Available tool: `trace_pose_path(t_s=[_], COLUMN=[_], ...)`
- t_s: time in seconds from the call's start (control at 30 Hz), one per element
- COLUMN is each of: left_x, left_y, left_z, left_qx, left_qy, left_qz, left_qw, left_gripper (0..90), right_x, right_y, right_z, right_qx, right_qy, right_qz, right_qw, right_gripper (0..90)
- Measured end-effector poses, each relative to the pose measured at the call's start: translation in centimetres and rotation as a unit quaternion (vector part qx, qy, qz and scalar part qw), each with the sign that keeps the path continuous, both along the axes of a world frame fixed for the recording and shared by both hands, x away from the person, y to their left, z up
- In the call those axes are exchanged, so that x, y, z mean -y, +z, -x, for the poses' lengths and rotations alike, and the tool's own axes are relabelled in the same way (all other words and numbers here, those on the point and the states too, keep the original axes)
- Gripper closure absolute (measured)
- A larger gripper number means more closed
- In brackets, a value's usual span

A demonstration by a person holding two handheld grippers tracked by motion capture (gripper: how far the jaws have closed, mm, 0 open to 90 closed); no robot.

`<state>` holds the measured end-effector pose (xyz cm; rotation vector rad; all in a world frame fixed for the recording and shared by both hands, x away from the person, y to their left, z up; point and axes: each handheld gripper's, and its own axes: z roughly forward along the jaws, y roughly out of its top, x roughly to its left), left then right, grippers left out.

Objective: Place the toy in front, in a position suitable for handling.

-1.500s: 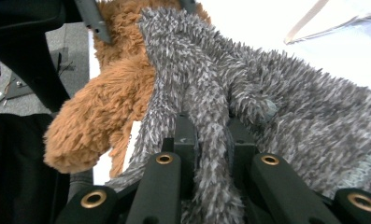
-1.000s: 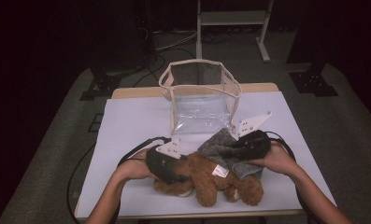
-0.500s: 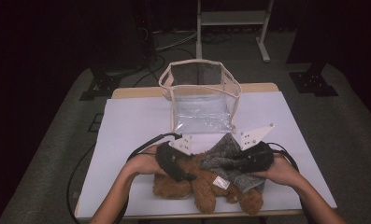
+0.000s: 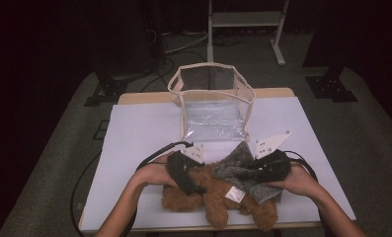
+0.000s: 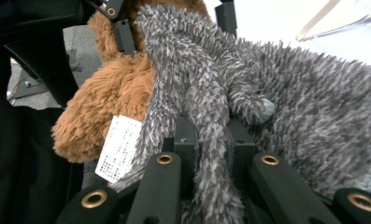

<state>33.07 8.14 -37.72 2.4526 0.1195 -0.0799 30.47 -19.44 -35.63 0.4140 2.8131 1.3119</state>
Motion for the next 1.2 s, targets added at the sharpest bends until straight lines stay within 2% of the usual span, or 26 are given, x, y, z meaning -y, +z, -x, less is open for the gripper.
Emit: trace_pose_path(t_s=[0.07,0.2,0.23,0.3,0.33,0.4,0.5,0.63,0.67,0.8,0.87,0.97,1.03,1.07,1.13,1.2], left_x=[0.3,1.0,1.3,1.6,1.8,1.7,1.3,1.2,1.1,1.2,1.1,0.9,0.5,0.3,-0.3,-0.6], left_y=[-0.2,-0.3,-0.4,-0.5,-0.6,-0.3,0.3,1.2,1.6,3.1,3.6,2.8,2.0,1.8,1.3,1.3], left_z=[-0.1,-0.4,-0.6,-0.8,-0.8,-1.1,-1.2,-1.9,-2.2,-3.3,-3.9,-3.9,-3.5,-3.3,-2.6,-2.0], left_qx=[-0.007,-0.016,-0.025,-0.034,-0.038,-0.034,-0.015,0.028,0.039,0.083,0.102,0.102,0.096,0.093,0.088,0.088], left_qy=[-0.005,-0.018,-0.027,-0.038,-0.041,-0.039,-0.031,-0.014,-0.012,-0.003,0.003,0.002,-0.002,-0.003,0.002,0.001], left_qz=[-0.001,-0.021,-0.030,-0.037,-0.040,-0.033,-0.010,0.011,0.018,0.021,0.020,0.013,0.006,0.002,0.016,0.027], left_qw=[1.0000,0.9995,0.9989,0.9981,0.9976,0.9981,0.9994,0.9995,0.9990,0.9963,0.9946,0.9947,0.9954,0.9956,0.9960,0.9957], left_gripper=[9.5,8.6,9.0,19.4,19.4,35.2,45.7,49.7,49.7,49.4,49.2,45.1,36.6,36.6,33.9,34.8], right_x=[0.0,0.1,0.1,0.1,0.1,0.1,0.6,1.1,1.1,1.1,1.0,0.4,-0.4,-0.4,-0.7,-0.8], right_y=[-0.1,-0.4,-0.5,-0.6,-0.6,-0.7,-0.5,0.6,1.0,2.6,2.8,2.5,0.9,0.9,0.1,-0.1], right_z=[0.0,0.1,0.1,0.1,0.1,0.0,-0.3,-1.1,-1.4,-2.8,-2.9,-3.5,-3.3,-3.3,-2.7,-2.1], right_qx=[-0.001,-0.010,-0.011,-0.015,-0.015,-0.015,-0.013,0.002,0.007,0.023,0.022,0.027,0.010,0.010,0.002,0.000], right_qy=[0.002,0.005,0.005,0.006,0.006,0.004,-0.009,-0.023,-0.027,-0.041,-0.043,-0.040,-0.022,-0.022,-0.009,0.001], right_qz=[0.000,-0.004,-0.005,-0.004,-0.004,-0.007,-0.017,-0.017,-0.014,-0.012,-0.012,-0.003,0.002,0.002,0.001,-0.003], right_qw=[1.0000,0.9999,0.9999,0.9999,0.9999,0.9999,0.9997,0.9996,0.9995,0.9988,0.9987,0.9988,0.9997,0.9997,1.0000,1.0000], right_gripper=[78.3,78.3,78.3,78.3,78.3,78.2,77.9,77.8,77.9,77.9,77.9,78.0,78.1,78.1,78.1,78.1])
